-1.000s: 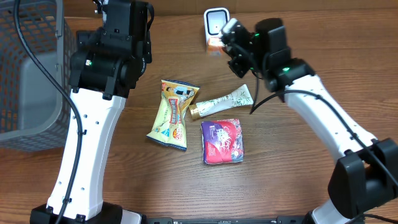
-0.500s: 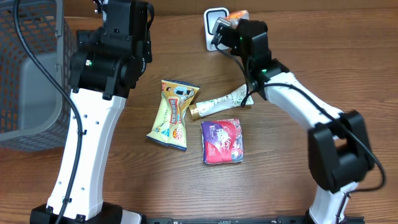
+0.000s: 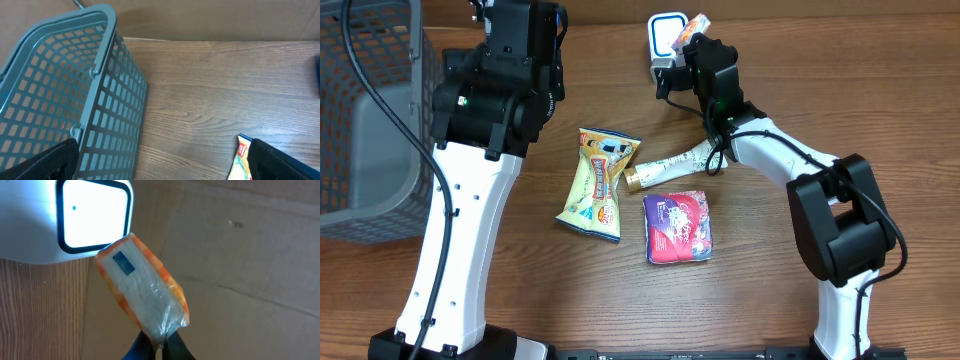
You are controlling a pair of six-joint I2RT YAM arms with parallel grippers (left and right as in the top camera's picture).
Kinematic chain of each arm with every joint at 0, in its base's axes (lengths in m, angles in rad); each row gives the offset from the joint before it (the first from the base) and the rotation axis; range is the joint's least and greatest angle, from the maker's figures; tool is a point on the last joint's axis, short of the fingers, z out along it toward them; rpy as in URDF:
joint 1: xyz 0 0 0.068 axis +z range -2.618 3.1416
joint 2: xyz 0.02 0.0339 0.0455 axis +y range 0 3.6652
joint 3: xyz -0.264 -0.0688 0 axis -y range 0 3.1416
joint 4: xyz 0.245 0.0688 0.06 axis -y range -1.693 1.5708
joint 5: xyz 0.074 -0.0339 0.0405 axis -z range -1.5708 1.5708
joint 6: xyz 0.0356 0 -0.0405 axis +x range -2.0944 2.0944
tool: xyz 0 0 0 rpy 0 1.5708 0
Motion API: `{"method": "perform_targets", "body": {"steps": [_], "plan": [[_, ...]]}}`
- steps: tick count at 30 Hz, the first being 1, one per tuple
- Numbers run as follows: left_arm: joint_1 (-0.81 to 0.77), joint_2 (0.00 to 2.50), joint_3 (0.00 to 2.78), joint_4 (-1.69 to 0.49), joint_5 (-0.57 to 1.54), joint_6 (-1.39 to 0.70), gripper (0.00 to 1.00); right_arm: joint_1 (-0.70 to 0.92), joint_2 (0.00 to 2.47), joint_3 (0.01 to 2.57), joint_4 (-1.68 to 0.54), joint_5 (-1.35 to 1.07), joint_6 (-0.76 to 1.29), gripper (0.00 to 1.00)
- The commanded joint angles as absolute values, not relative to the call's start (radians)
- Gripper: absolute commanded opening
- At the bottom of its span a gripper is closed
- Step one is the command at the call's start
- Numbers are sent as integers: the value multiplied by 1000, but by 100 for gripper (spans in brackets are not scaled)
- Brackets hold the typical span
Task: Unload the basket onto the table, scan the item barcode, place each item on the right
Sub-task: 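Hold the orange box in front of the scanner window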
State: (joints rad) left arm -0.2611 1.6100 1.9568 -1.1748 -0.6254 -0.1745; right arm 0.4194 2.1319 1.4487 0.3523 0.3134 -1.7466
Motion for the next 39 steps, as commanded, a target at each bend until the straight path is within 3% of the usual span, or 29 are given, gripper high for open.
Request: {"method": "perform_targets", "body": {"steps": [1,10,30,39], "plan": [[-260,1609,1957,-1184,-619,-210,100,423,2194,1531,366,273,-1785,4],[-260,1647,1957,-1200,-603,-203,100,419,2286,1665,270,245,-1781,4],[-260,1695,1957,-1200,-602,-206,100,408,2286,1668,180,223,-1860,4],[-260,1695,1957,-1204,-613,-205,100,409,2270,1670,178,245,-1777,4]]}}
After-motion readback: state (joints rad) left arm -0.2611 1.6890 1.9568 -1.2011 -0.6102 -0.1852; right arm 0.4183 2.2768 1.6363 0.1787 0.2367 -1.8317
